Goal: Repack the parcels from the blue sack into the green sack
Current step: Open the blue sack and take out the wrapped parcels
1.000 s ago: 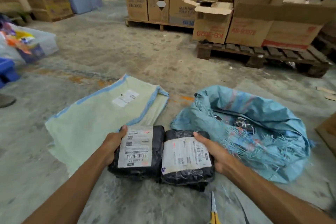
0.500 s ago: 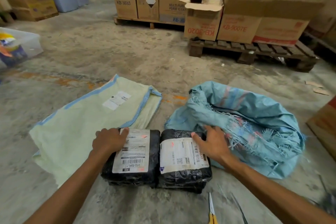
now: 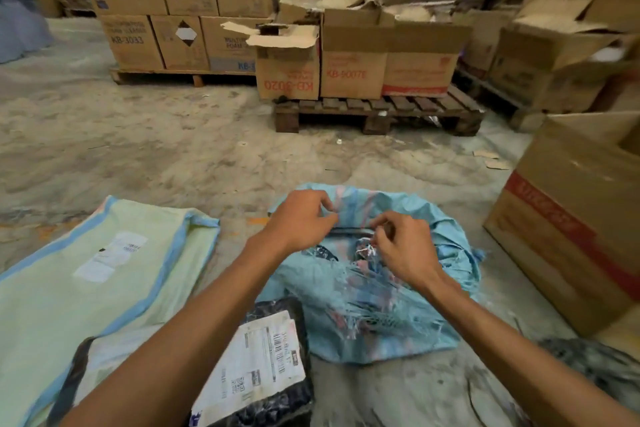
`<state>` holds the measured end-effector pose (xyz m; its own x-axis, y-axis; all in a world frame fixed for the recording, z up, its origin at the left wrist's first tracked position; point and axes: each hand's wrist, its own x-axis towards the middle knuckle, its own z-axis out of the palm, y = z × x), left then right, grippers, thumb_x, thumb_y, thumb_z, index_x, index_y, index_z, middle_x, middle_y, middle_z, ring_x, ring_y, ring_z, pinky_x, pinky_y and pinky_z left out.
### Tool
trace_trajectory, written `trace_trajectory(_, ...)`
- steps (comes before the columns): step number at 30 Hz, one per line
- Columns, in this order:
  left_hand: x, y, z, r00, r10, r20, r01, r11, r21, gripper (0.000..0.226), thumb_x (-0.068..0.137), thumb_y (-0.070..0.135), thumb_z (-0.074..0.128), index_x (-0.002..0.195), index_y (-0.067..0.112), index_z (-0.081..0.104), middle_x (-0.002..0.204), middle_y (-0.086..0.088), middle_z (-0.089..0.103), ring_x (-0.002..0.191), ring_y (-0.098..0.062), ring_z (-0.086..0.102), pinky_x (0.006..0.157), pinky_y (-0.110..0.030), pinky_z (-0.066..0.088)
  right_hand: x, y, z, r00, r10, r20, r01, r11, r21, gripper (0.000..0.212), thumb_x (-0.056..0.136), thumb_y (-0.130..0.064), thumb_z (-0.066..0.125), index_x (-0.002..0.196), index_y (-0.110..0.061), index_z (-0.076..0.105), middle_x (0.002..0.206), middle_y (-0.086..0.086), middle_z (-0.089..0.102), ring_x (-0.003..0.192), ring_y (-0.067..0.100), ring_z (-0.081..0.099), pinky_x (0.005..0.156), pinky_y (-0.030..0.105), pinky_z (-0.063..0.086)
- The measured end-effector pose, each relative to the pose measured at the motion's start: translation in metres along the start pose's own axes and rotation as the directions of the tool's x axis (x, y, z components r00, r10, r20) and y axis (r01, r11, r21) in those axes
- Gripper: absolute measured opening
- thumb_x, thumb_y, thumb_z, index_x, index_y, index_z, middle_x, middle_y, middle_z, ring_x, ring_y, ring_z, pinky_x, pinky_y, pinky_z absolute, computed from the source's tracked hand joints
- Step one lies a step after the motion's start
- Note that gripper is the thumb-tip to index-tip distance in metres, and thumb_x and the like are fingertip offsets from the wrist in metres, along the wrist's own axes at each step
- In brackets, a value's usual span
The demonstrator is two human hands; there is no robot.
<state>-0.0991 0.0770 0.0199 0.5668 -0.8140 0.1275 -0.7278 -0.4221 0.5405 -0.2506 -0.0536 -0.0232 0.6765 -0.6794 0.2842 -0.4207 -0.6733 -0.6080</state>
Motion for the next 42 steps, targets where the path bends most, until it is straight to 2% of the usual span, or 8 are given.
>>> trace_trajectory(4, 0.043, 0.002, 0.048, 0.99, -0.018, 0.14, 0.006, 0.996, 0.085, 0.017, 0.088, 0.02, 0.063, 0.099, 0.011, 0.072, 0.1, -0.009, 0.073, 0.097, -0.025, 0.066, 0.078, -0.027, 0.049, 0.035, 0.045, 0.011, 0.989, 0.135, 0.056, -0.132, 0.99, -0.049, 0.024, 0.088, -0.003, 0.056, 0.098, -0.009, 0.077, 0.088, 0.008, 0.077, 0.079, 0.02, 0.07, 0.079, 0.025, 0.053)
trace_trajectory(8, 0.074, -0.017, 0.093, 0.944, -0.133, 0.301, 0.031, 0.946, 0.322, 0.029, 0.086, 0.024, 0.065, 0.109, 0.006, 0.064, 0.11, -0.015, 0.067, 0.099, -0.03, 0.064, 0.079, -0.035, 0.052, 0.055, 0.088, 0.048, 0.959, 0.122, 0.256, -0.083, 0.984, -0.161, 0.037, 0.083, 0.0, 0.059, 0.114, -0.014, 0.072, 0.111, 0.006, 0.074, 0.099, 0.021, 0.07, 0.09, 0.034, 0.057)
trace_trajectory(15, 0.094, -0.065, 0.147, 0.781, -0.454, 0.429, 0.068, 0.745, 0.664, 0.101, 0.069, 0.067, 0.074, 0.144, 0.016, 0.031, 0.141, -0.014, 0.043, 0.129, -0.033, 0.048, 0.1, -0.041, 0.045, 0.089, 0.121, 0.105, 0.819, 0.244, 0.52, -0.005, 0.908, -0.418, 0.084, 0.081, -0.038, 0.078, 0.149, -0.02, 0.032, 0.152, 0.015, 0.033, 0.137, 0.036, 0.038, 0.112, 0.051, 0.039)
trace_trajectory(18, 0.093, -0.08, 0.16, 0.766, -0.458, 0.45, 0.061, 0.75, 0.659, 0.108, 0.067, 0.065, 0.077, 0.149, 0.018, 0.024, 0.141, -0.013, 0.046, 0.128, -0.03, 0.05, 0.1, -0.038, 0.047, 0.089, 0.134, 0.126, 0.818, 0.263, 0.512, -0.04, 0.913, -0.406, 0.095, 0.073, -0.038, 0.084, 0.147, -0.019, 0.028, 0.147, 0.017, 0.038, 0.135, 0.038, 0.041, 0.11, 0.048, 0.041)
trace_trajectory(24, 0.091, -0.089, 0.162, 0.798, -0.444, 0.407, 0.157, 0.806, 0.571, 0.111, 0.056, 0.056, 0.087, 0.145, 0.024, 0.028, 0.133, -0.018, 0.043, 0.123, -0.037, 0.05, 0.101, -0.044, 0.048, 0.083, 0.14, 0.133, 0.878, 0.234, 0.418, -0.085, 0.935, -0.345, 0.086, 0.065, -0.04, 0.088, 0.132, -0.023, 0.036, 0.129, 0.012, 0.052, 0.12, 0.036, 0.051, 0.097, 0.044, 0.049)
trace_trajectory(32, 0.088, -0.038, 0.095, 0.941, -0.218, 0.258, 0.125, 0.934, 0.334, 0.108, 0.056, 0.055, 0.086, 0.145, 0.028, 0.033, 0.129, -0.016, 0.046, 0.118, -0.035, 0.054, 0.097, -0.039, 0.049, 0.094, 0.091, 0.064, 0.918, 0.223, 0.329, -0.18, 0.971, -0.156, 0.083, 0.065, -0.047, 0.085, 0.133, -0.021, 0.044, 0.12, 0.006, 0.065, 0.107, 0.025, 0.061, 0.08, 0.032, 0.05)
trace_trajectory(38, 0.041, -0.019, -0.023, 0.97, -0.19, 0.15, 0.13, 0.931, 0.341, 0.103, 0.054, 0.051, 0.088, 0.141, 0.034, 0.036, 0.123, -0.01, 0.046, 0.108, -0.031, 0.055, 0.092, -0.041, 0.052, 0.081, -0.005, 0.003, 0.978, 0.049, 0.205, -0.046, 0.999, -0.021, 0.078, 0.064, -0.045, 0.086, 0.128, -0.023, 0.047, 0.115, 0.004, 0.068, 0.102, 0.023, 0.064, 0.087, 0.035, 0.054)
trace_trajectory(42, -0.034, -0.042, -0.104, 0.956, -0.277, 0.095, 0.216, 0.887, 0.408, 0.106, 0.049, 0.053, 0.089, 0.14, 0.034, 0.038, 0.124, -0.009, 0.048, 0.108, -0.031, 0.056, 0.092, -0.044, 0.052, 0.04, -0.084, 0.005, 0.947, -0.139, 0.288, 0.146, 0.989, -0.001, 0.082, 0.06, -0.056, 0.082, 0.128, -0.03, 0.044, 0.117, 0.001, 0.066, 0.101, 0.023, 0.064, 0.087, 0.04, 0.054)
